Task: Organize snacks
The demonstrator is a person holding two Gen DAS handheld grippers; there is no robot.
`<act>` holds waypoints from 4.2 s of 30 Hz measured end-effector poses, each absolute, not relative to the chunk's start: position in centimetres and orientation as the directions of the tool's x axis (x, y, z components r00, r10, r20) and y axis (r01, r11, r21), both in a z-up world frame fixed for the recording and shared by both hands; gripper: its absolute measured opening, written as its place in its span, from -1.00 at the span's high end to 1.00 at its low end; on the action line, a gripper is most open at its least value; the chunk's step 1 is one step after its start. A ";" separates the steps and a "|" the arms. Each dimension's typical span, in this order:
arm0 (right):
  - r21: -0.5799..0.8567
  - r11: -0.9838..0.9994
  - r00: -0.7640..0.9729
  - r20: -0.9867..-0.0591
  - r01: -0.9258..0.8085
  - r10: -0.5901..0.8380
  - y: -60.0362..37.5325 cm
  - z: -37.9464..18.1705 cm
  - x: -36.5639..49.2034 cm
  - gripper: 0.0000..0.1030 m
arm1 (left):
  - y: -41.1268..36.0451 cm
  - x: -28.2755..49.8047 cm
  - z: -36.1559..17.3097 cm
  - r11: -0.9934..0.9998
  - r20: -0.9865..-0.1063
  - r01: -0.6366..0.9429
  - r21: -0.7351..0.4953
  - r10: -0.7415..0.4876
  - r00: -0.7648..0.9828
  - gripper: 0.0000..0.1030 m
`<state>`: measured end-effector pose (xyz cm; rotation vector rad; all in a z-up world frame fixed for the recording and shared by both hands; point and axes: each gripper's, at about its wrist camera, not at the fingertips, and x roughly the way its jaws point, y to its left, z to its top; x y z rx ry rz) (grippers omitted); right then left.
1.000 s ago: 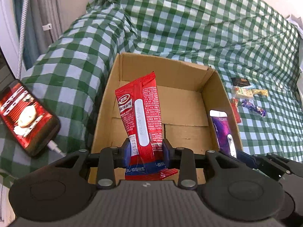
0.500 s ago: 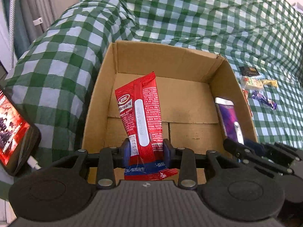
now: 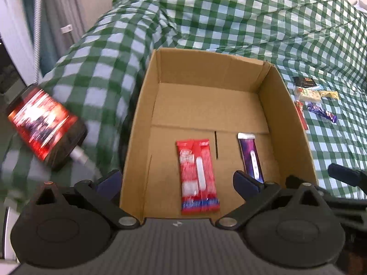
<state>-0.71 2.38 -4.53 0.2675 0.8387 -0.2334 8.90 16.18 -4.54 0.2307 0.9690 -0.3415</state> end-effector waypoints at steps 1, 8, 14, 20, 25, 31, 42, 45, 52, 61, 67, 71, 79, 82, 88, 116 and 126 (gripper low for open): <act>0.127 0.947 0.657 -0.747 0.296 -0.105 3.0 -4.1 -1.7 -0.68 | 16.4 8.0 -4.3 0.925 -0.829 0.377 0.048 -0.174 0.532 -0.99; 0.050 0.965 0.734 -0.659 0.259 -0.163 6.9 -1.0 -6.8 -0.76 | 18.9 2.1 -2.1 0.940 -0.778 0.334 0.069 -0.159 0.608 -0.99; 0.065 0.961 0.758 -0.629 0.268 -0.169 8.0 0.3 -10.0 -0.80 | 20.1 -1.7 -0.3 0.940 -0.739 0.331 0.083 -0.165 0.653 -0.99; 0.055 0.960 0.790 -0.582 0.274 -0.192 9.1 1.4 -13.0 -0.83 | 21.0 -4.5 1.0 0.944 -0.702 0.321 0.072 -0.181 0.689 -0.99; 0.049 0.963 0.812 -0.549 0.267 -0.197 9.8 2.2 -14.6 -0.86 | 21.7 -6.2 1.9 0.948 -0.682 0.313 0.064 -0.187 0.707 -0.99; 0.028 0.969 0.829 -0.525 0.244 -0.193 10.5 2.8 -15.8 -0.91 | 22.0 -7.0 2.6 0.947 -0.670 0.319 0.047 -0.207 0.713 -0.99; 0.019 0.970 0.832 -0.519 0.241 -0.196 10.7 2.9 -16.3 -0.93 | 21.9 -7.5 2.7 0.943 -0.664 0.328 0.056 -0.210 0.717 -0.99; 0.018 0.971 0.831 -0.520 0.240 -0.195 10.6 2.9 -16.3 -0.93 | 21.9 -7.5 2.7 0.943 -0.665 0.328 0.056 -0.210 0.716 -0.99; 0.018 0.971 0.827 -0.528 0.238 -0.193 10.6 2.7 -16.4 -0.93 | 21.8 -7.5 2.7 0.942 -0.667 0.331 0.055 -0.212 0.714 -0.99; 0.011 0.974 0.824 -0.536 0.224 -0.183 10.8 2.6 -16.0 -0.94 | 21.7 -7.5 2.5 0.940 -0.673 0.337 0.055 -0.214 0.708 -0.99; 0.013 0.975 0.824 -0.537 0.224 -0.182 10.7 2.6 -16.0 -0.95 | 21.7 -7.5 2.5 0.940 -0.673 0.337 0.054 -0.214 0.707 -0.99; 0.012 0.975 0.824 -0.537 0.224 -0.183 10.6 2.6 -16.0 -0.95 | 21.7 -7.5 2.5 0.940 -0.673 0.336 0.054 -0.214 0.708 -0.99; 0.013 0.975 0.823 -0.539 0.223 -0.181 10.5 2.6 -15.8 -0.95 | 22.0 -7.1 1.8 0.938 -0.682 0.341 0.053 -0.216 0.699 -0.99; 0.015 0.975 0.821 -0.542 0.222 -0.179 10.4 2.5 -15.9 -0.95 | 22.0 -6.9 1.8 0.938 -0.686 0.343 0.056 -0.213 0.696 -0.99; 0.030 0.974 0.813 -0.556 0.223 -0.170 10.2 1.7 -16.0 -0.95 | 21.7 -6.4 1.5 0.936 -0.698 0.346 0.062 -0.208 0.686 -0.99; 0.163 0.932 0.771 -0.617 0.323 -0.159 3.5 -1.1 -14.0 -0.96 | 14.7 -3.4 0.1 0.901 -0.759 0.413 0.132 -0.176 0.626 -1.00; 0.179 0.866 0.747 -0.603 0.468 -0.279 -3.9 -1.7 -15.0 -0.97 | 6.9 -1.3 0.5 0.852 -0.782 0.501 0.152 -0.207 0.588 -1.00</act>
